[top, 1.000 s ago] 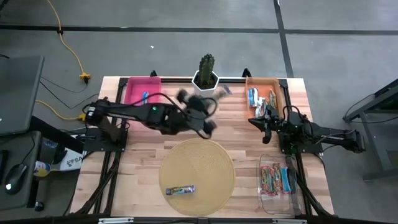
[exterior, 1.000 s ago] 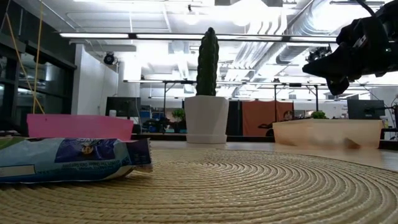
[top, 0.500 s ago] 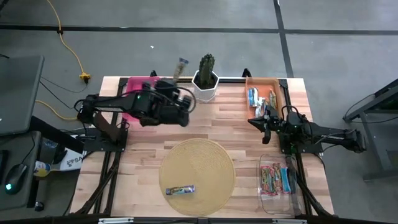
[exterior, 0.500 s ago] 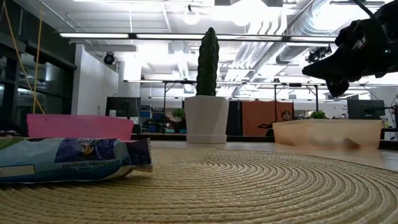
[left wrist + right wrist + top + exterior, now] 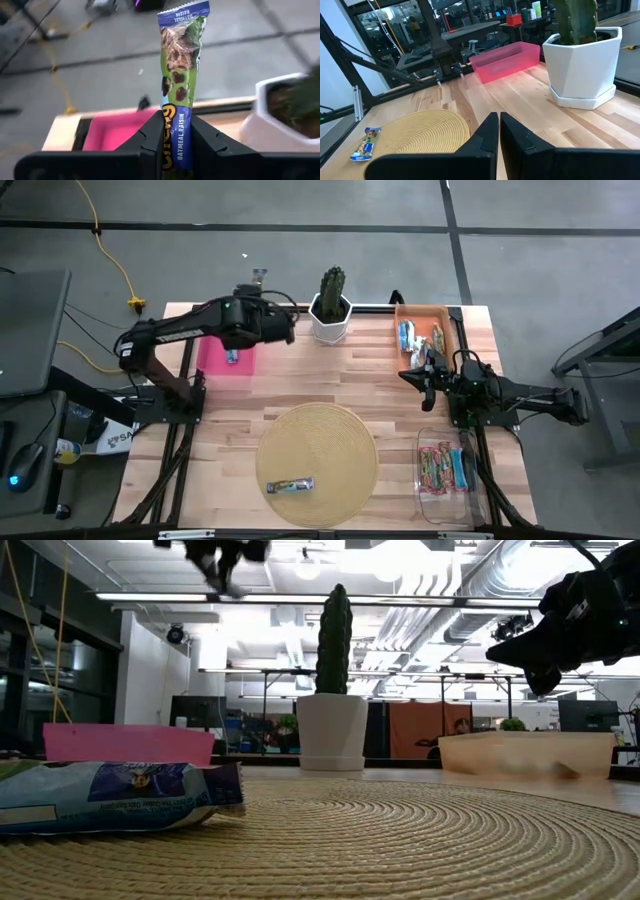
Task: Pick and place Granola Bars by type
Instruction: Put the blue granola bar into the red bin
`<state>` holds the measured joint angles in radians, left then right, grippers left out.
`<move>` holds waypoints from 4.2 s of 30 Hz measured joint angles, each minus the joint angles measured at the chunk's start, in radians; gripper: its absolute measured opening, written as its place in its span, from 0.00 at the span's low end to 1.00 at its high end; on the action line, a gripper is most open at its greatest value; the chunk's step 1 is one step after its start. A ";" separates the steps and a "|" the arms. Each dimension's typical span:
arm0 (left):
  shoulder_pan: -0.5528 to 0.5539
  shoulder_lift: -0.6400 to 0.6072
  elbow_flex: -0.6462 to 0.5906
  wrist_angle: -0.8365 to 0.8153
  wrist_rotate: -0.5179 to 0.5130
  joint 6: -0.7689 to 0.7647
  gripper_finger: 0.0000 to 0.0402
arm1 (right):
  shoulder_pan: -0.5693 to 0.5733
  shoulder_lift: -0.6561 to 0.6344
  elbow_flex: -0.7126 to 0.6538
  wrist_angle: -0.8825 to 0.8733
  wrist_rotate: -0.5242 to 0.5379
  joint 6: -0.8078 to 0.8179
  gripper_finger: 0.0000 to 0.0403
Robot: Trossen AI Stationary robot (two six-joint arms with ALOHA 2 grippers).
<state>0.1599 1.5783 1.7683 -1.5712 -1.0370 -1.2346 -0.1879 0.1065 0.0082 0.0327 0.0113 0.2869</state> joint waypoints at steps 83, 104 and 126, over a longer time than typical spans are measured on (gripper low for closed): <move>0.429 -0.486 -0.781 0.794 0.845 0.541 0.41 | 0.000 0.000 0.000 0.001 0.000 0.000 0.00; -0.211 -0.676 -0.780 1.251 1.329 0.750 0.41 | 0.000 0.000 0.000 0.000 0.000 0.000 0.00; -0.877 -0.236 -0.780 1.162 0.712 0.476 0.41 | 0.000 -0.001 0.000 0.001 0.000 0.000 0.00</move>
<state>-0.7171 1.3426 0.9878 -0.4096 -0.3245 -0.7584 -0.1879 0.1053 0.0078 0.0334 0.0113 0.2869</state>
